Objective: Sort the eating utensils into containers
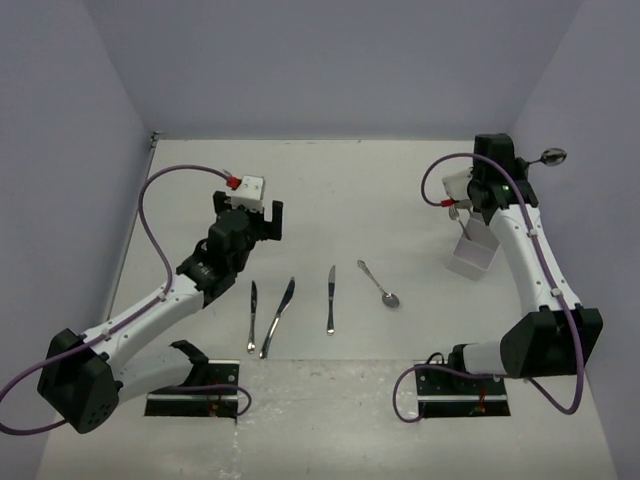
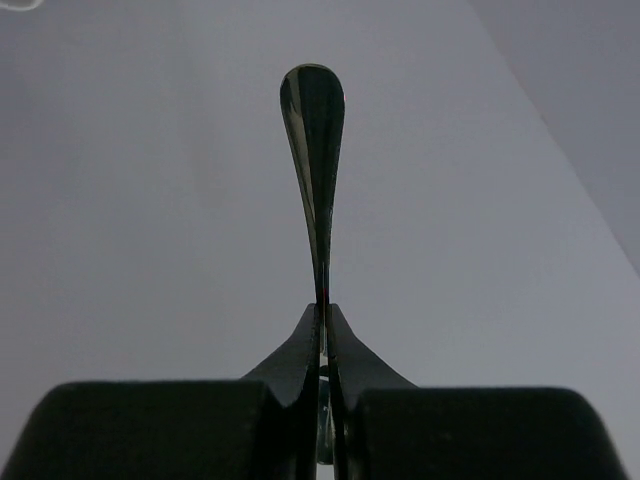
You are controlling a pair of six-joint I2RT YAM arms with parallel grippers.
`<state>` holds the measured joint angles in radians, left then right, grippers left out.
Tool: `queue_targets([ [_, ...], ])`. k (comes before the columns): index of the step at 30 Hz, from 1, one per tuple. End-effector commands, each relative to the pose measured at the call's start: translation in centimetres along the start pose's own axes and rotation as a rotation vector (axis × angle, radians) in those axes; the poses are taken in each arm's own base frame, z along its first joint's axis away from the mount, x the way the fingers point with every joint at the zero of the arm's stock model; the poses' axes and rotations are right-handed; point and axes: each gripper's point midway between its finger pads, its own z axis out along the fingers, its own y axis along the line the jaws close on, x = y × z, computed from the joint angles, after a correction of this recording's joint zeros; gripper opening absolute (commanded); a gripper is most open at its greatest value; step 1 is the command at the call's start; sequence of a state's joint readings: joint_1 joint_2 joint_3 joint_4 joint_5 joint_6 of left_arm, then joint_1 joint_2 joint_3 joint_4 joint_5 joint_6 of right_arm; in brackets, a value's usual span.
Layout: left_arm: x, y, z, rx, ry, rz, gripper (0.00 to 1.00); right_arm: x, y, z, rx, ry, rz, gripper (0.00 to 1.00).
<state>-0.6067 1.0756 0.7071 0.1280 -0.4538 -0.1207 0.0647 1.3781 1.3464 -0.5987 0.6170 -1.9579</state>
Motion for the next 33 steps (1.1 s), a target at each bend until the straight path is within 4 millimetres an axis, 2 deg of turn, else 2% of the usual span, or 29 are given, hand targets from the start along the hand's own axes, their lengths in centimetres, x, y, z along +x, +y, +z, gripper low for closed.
queue_targets([
  [1,-0.5,0.4,0.3,-0.027,-0.039,-0.050,1.00,0.5,4.3,0.7,-0.159,0.070,-0.186,0.00],
  [4,0.9,0.4,0.4,-0.029,-0.007,-0.062,1.00,-1.0,6.7,2.9,-0.218,0.053,-0.243,0.00],
  [6,1.2,0.1,0.4,-0.013,-0.006,-0.065,1.00,-1.7,6.8,4.2,-0.220,0.063,-0.282,0.00],
  [7,1.4,0.0,0.5,-0.010,0.000,-0.062,1.00,-0.7,7.3,4.8,-0.238,0.091,-0.273,0.00],
  [9,1.7,-0.1,0.5,-0.008,0.009,-0.058,1.00,-0.5,6.8,5.5,-0.222,0.104,-0.279,0.00],
  [10,1.9,0.0,0.6,-0.013,0.011,-0.055,1.00,-0.8,7.4,6.1,-0.241,0.107,-0.300,0.00],
  [16,3.3,0.1,0.9,-0.024,0.044,-0.049,1.00,-2.1,9.3,6.8,-0.278,0.083,-0.324,0.00],
  [24,3.6,0.0,0.9,-0.022,0.046,-0.059,1.00,-3.7,11.7,6.7,-0.320,0.029,-0.351,0.00],
  [33,4.3,0.6,0.4,-0.042,0.058,-0.067,1.00,-5.9,10.6,7.6,-0.286,-0.008,-0.382,0.00],
])
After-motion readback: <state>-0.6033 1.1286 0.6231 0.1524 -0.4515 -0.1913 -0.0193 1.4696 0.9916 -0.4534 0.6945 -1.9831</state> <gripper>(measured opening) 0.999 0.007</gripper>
